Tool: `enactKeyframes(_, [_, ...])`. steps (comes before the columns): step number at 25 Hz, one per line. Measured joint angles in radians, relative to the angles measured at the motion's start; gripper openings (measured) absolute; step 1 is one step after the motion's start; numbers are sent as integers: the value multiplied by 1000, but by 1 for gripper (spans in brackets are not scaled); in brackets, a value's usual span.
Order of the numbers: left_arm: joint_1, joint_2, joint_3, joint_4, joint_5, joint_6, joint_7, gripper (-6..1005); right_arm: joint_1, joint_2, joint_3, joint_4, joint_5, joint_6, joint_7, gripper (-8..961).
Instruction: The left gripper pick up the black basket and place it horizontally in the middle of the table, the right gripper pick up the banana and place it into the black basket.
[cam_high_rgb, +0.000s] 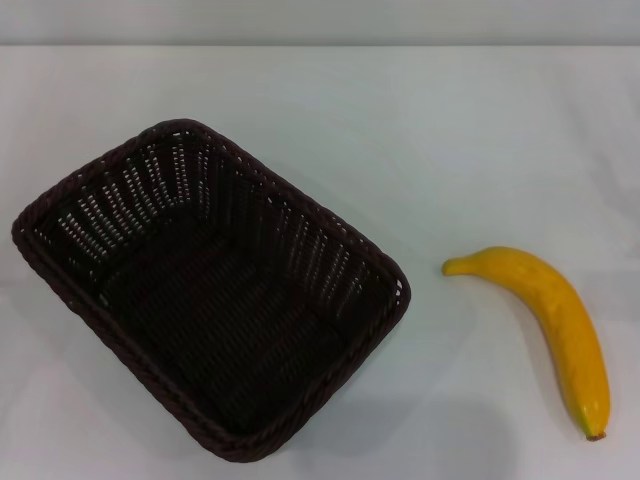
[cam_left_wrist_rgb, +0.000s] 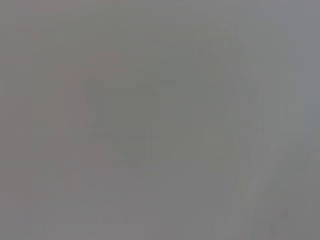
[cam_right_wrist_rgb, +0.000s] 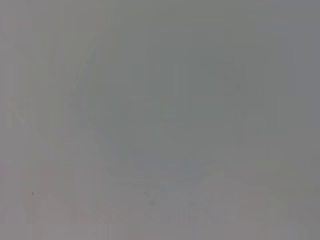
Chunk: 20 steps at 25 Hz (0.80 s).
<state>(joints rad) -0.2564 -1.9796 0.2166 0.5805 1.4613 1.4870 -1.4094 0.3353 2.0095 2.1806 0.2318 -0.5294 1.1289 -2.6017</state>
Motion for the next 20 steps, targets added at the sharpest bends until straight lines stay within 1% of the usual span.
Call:
enactKeyframes(9, [-2,5,29,5,19,-1,-10,893,7,0,1,0,0,-33,-2,869])
enactKeyframes(12, [-3,12,47,15,24,0,-31,893,10,0,1,0,0,-39,-2,869])
enactKeyframes(14, [-5,35,83,46,50,0,-102,893,12,0,1,0,0,-45,-2,869])
enactKeyframes(16, [-10,69,128,96,94,-1,-204,893,13,0,1,0,0,-53,-4,869])
enactKeyframes(17, [-16,93,150,131,124,-1,-261,893,15,0,1,0,0,-59,-5,869])
enactKeyframes(18, [-21,108,163,164,153,-1,-307,893,18,0,1,0,0,-64,-5,870])
enactKeyframes(20, [-37,146,179,234,225,0,-397,894,23,0,1,0,0,-74,-6,870])
